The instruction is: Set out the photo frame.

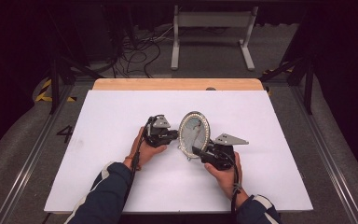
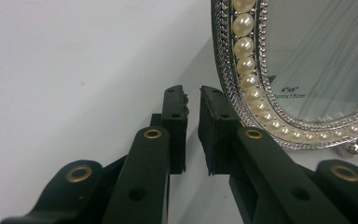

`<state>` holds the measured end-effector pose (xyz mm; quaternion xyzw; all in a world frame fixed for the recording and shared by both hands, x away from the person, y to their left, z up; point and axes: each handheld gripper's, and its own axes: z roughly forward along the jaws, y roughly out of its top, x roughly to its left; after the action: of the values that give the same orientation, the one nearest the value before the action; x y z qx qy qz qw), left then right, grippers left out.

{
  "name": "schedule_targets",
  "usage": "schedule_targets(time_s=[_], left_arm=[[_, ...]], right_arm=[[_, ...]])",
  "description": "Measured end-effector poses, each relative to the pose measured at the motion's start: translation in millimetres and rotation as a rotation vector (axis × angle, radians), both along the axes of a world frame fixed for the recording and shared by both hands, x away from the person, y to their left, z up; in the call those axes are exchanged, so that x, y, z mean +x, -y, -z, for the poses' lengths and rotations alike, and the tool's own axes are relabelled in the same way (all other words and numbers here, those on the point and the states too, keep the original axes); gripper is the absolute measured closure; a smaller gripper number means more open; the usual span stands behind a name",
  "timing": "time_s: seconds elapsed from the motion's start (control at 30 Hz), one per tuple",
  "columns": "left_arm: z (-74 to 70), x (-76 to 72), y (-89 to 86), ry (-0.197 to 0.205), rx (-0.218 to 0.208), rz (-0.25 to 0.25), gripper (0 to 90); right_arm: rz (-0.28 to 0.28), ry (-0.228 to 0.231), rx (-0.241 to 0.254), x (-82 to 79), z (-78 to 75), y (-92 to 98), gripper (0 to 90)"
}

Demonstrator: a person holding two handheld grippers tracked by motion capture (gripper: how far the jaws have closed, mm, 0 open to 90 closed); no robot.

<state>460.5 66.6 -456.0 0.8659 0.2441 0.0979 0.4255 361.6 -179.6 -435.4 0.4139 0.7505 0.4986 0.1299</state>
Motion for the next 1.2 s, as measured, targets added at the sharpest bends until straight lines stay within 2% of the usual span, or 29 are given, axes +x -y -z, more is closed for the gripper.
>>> schedule_targets(time_s=[0.13, 0.27, 0.33, 0.43, 0.63, 0.73, 0.93, 1.03, 1.2], left_arm=[[-1.1, -1.1, -1.5, -0.003, 0.001, 0.001, 80.9], [-3.2, -3.2, -5.4, -0.006, 0.007, 0.004, 80.0], [-4.6, -4.9, -7.4, 0.0, 0.01, 0.005, 79.9], [-6.0, -6.2, -10.7, -0.002, 0.008, 0.005, 80.0], [-10.8, -11.2, -23.3, -0.003, -0.024, 0.027, 76.4], [-15.0, -15.7, -25.7, 0.008, -0.051, 0.063, 73.4], [-18.9, -19.7, -24.8, 0.01, -0.08, 0.085, 62.6], [-19.8, -19.6, -25.5, 0.011, -0.099, 0.082, 59.0], [-18.4, -18.9, -22.0, 0.01, -0.093, 0.069, 53.9]], right_arm=[[-0.026, -0.022, 0.02, 6.2, 4.3, -0.4, 76.8], [-0.067, -0.029, 0.017, 11.5, 4.2, 1.6, 76.4], [-0.099, -0.047, 0.03, 16.2, 4.4, 4.8, 76.6], [-0.118, -0.054, 0.033, 19.2, 4.4, 6.1, 77.2], [-0.187, -0.083, 0.04, 29.4, 3.9, 10.0, 78.7], [-0.207, -0.087, 0.042, 32.9, 3.8, 10.7, 78.9], [-0.196, -0.082, 0.033, 32.0, 3.3, 10.2, 77.5], [-0.166, -0.065, -0.004, 28.3, 1.2, 9.3, 69.9], [-0.116, -0.021, -0.058, 17.7, -5.9, 12.2, 64.0]])
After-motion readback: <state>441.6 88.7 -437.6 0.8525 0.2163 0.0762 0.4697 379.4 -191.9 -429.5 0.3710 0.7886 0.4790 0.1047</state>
